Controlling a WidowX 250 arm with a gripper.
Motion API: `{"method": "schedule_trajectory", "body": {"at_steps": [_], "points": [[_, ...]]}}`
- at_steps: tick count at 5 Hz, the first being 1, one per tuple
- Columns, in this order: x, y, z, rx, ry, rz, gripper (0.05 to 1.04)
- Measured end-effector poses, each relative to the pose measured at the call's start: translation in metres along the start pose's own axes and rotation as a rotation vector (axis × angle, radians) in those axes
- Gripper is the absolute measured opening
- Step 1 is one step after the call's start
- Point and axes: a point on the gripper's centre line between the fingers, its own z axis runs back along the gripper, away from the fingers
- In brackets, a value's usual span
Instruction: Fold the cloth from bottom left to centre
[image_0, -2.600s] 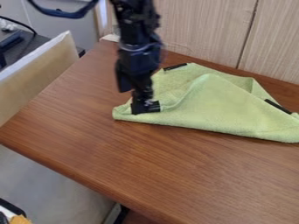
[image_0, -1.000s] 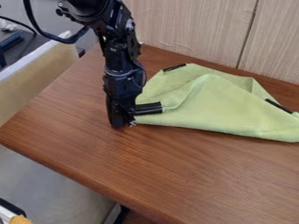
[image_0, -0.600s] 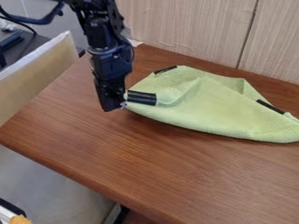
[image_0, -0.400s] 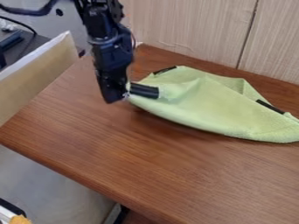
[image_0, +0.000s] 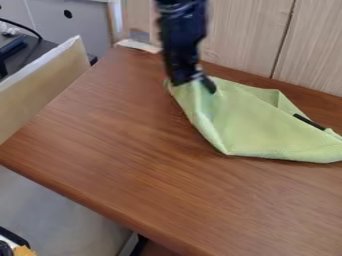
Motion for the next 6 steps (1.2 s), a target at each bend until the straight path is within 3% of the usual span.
{"method": "schedule_trajectory", "body": {"at_steps": [2,3,5,6], "points": [[0.065,-0.015,-0.036,-0.062,0.003,-0.143,0.055],[0.082,-0.025,-0.056,-0.104,0.000,-0.174,0.055],[0.095,-0.040,-0.092,-0.095,0.028,-0.238,0.055],[0.096,-0.038,-0.096,-0.059,0.018,-0.234,0.079]]}}
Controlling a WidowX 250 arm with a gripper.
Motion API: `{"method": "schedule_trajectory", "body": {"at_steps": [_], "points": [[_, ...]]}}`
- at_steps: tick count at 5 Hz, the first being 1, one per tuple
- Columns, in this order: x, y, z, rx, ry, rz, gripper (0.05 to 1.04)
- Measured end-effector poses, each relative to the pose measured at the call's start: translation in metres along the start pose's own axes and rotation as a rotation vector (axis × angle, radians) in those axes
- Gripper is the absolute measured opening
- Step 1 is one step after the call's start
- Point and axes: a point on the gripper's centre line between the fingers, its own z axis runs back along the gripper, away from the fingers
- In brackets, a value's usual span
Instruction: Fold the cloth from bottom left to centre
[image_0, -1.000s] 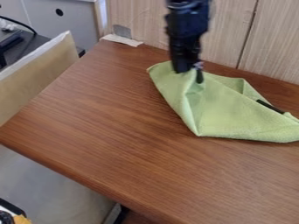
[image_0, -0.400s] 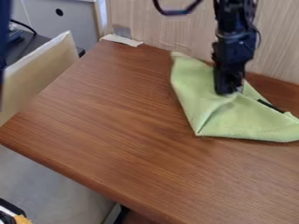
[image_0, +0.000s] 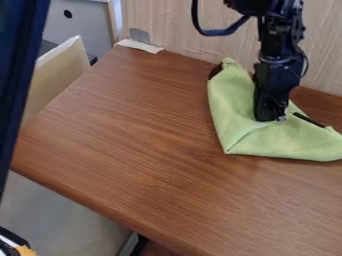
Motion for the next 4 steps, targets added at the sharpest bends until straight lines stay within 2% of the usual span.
{"method": "schedule_trajectory", "body": {"at_steps": [1,2,3,4], "points": [[-0.0028,0.0010,-0.0003,0.007,0.017,0.012,0.231],[-0.0049,-0.0014,-0.0016,0.011,0.030,0.020,0.469],[-0.0071,-0.0003,-0.0018,0.019,0.043,0.027,0.751],[-0.0106,0.0006,-0.0010,0.042,0.075,0.026,0.976]]}}
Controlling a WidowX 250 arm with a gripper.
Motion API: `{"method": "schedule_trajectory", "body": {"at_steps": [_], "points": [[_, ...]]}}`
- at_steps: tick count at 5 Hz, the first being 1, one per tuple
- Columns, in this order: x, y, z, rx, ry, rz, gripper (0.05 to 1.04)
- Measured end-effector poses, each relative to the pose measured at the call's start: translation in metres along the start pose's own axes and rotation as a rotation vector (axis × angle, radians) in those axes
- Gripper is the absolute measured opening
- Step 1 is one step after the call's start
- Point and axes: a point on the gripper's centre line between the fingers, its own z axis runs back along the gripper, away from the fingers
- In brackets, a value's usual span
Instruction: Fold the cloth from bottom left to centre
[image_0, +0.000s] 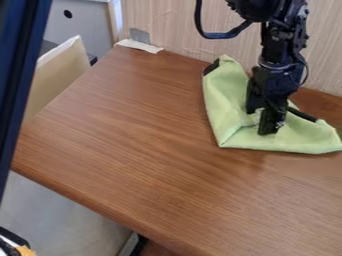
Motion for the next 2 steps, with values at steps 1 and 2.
{"method": "schedule_trajectory", "body": {"at_steps": [1,2], "points": [[-0.002,0.000,0.002,0.010,0.009,0.000,0.999],[-0.002,0.002,0.016,0.026,-0.011,0.007,0.999]]}}
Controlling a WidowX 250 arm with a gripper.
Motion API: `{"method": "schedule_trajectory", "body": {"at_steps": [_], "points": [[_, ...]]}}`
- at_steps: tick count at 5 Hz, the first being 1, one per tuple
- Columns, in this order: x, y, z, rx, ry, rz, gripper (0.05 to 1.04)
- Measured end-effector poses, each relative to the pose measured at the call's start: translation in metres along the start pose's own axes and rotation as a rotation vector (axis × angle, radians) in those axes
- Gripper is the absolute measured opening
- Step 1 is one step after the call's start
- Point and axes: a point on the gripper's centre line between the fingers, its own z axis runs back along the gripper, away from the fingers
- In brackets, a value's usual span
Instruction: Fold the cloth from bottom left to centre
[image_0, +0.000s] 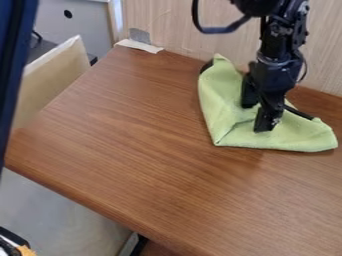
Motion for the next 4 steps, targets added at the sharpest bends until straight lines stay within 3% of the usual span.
{"method": "schedule_trajectory", "body": {"at_steps": [1,4], "points": [[-0.004,0.000,0.009,0.001,-0.004,0.004,0.999],[-0.044,0.007,0.087,0.083,-0.037,0.075,1.000]]}}
